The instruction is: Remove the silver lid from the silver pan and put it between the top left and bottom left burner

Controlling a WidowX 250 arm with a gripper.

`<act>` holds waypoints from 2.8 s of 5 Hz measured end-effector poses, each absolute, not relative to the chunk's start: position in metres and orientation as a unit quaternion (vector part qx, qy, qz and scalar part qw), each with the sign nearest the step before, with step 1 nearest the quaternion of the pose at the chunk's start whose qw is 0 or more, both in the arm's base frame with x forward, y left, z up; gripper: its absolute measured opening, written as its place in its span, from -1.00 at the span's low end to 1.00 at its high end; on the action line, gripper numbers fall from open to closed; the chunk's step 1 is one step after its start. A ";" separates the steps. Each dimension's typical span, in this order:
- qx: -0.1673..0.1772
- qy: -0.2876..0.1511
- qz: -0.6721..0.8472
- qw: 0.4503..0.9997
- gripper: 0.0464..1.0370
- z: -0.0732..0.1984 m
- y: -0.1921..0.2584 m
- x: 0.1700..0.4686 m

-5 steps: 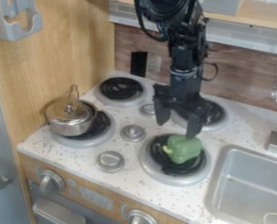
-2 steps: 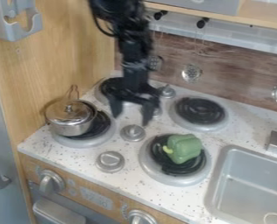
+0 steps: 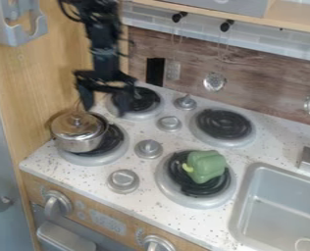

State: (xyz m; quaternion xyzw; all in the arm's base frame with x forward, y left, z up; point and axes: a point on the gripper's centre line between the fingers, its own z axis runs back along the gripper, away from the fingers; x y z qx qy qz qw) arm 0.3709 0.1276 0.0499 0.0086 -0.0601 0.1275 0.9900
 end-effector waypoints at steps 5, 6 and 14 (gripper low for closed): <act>0.017 0.004 0.178 0.984 0.87 0.009 0.166 0.382; 0.018 0.007 0.176 0.984 0.62 0.007 0.165 0.382; -0.020 -0.059 0.153 0.986 -0.65 0.062 0.131 0.413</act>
